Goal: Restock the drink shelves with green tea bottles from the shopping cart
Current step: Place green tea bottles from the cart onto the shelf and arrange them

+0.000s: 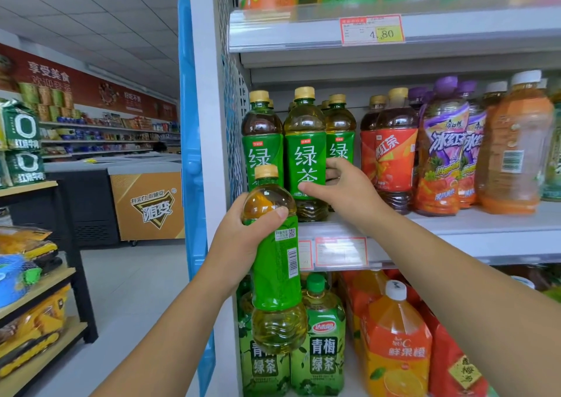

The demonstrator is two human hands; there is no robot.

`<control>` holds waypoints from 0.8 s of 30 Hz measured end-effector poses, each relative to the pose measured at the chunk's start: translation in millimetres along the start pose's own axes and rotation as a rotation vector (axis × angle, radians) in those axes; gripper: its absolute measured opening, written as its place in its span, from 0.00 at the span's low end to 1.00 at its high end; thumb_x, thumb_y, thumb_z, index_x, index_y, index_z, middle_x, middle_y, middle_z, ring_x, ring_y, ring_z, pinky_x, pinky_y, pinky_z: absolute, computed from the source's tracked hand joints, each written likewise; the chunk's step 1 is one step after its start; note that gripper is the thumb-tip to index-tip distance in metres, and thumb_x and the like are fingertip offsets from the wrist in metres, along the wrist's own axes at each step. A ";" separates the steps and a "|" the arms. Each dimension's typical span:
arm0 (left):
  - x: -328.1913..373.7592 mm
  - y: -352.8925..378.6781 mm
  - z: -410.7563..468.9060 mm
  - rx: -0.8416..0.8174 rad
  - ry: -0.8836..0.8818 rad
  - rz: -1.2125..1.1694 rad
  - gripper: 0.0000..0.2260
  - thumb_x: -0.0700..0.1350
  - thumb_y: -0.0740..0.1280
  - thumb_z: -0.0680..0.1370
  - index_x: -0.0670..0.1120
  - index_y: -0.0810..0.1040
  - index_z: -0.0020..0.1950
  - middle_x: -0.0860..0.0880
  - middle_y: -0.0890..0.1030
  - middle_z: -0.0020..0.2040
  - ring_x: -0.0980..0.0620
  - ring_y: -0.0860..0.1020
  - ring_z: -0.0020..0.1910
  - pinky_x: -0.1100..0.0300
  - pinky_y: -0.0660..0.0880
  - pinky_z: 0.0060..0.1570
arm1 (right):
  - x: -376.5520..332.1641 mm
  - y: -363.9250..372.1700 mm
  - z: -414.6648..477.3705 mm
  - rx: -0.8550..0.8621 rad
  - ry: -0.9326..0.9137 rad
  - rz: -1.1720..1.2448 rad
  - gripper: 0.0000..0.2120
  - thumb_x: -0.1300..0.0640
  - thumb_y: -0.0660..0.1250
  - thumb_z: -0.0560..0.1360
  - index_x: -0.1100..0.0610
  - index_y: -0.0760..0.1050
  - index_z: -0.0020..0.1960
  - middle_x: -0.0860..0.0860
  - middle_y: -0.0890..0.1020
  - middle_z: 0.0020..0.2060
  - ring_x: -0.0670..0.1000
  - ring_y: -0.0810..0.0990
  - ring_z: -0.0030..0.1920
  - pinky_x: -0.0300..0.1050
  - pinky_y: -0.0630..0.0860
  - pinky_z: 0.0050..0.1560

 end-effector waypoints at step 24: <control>70.9 62.2 -29.1 0.107 0.075 0.182 0.28 0.57 0.80 0.64 0.52 0.70 0.56 0.53 0.80 0.48 0.60 0.82 0.42 0.59 0.79 0.44 | -23.5 4.1 -140.4 0.015 -0.003 -0.020 0.30 0.39 0.77 0.62 0.35 0.65 0.58 0.34 0.77 0.50 0.37 0.77 0.50 0.43 0.77 0.49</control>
Point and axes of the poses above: each hand's wrist, its own z-axis towards the middle knuckle, its own y-axis out of the palm, x = y × z, the point moved 3 cm from there along z, towards the middle knuckle
